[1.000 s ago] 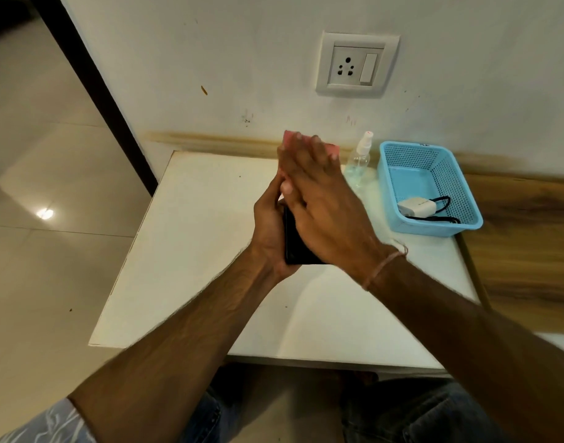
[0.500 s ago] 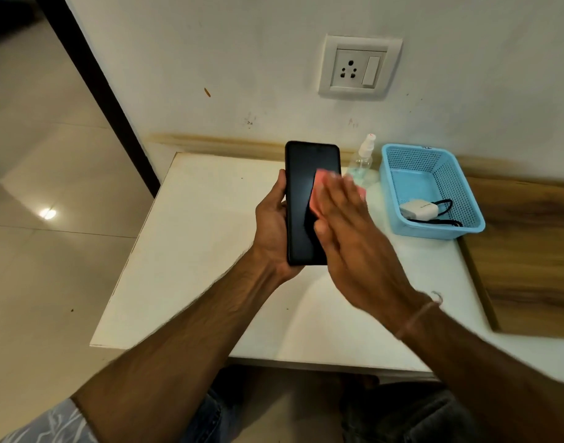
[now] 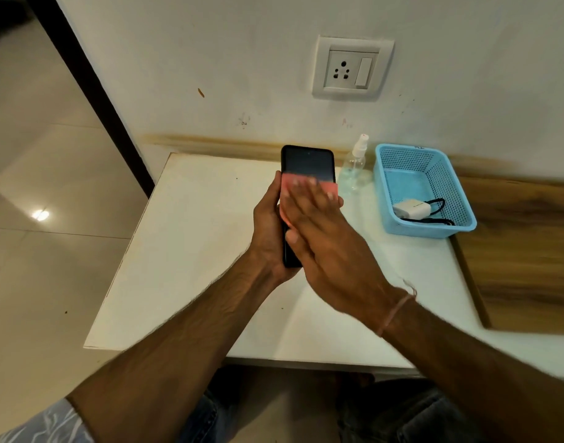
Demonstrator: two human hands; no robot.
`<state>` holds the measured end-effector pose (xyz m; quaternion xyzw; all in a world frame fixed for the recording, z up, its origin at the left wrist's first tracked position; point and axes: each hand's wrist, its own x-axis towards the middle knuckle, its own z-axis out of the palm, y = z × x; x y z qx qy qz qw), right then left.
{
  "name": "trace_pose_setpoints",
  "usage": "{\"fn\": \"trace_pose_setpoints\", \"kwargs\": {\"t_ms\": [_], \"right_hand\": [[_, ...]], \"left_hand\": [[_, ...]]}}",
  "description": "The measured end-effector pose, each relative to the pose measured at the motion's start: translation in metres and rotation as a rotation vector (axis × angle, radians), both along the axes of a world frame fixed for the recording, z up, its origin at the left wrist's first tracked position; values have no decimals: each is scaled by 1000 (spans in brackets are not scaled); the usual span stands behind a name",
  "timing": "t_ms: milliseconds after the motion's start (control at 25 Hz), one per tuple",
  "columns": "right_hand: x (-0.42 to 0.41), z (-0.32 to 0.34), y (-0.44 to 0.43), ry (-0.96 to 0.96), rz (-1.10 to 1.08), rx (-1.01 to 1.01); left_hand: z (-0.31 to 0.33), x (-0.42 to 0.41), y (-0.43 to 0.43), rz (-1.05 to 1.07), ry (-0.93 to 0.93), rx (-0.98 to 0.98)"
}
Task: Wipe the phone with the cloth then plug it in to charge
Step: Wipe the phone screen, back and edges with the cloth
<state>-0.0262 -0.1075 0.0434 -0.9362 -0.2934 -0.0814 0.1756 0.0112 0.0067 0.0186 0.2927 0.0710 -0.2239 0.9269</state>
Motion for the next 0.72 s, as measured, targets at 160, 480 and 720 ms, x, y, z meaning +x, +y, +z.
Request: {"fn": "trace_pose_setpoints", "kwargs": {"t_ms": [160, 480, 720], "right_hand": [[-54, -23, -23, -37, 53, -116], [37, 11, -19, -7, -184, 91], [70, 26, 15, -45, -162, -7]], "left_hand": [[2, 1, -1, -53, 5, -67], [1, 4, -4, 34, 17, 42], [2, 1, -5, 47, 6, -28]]}}
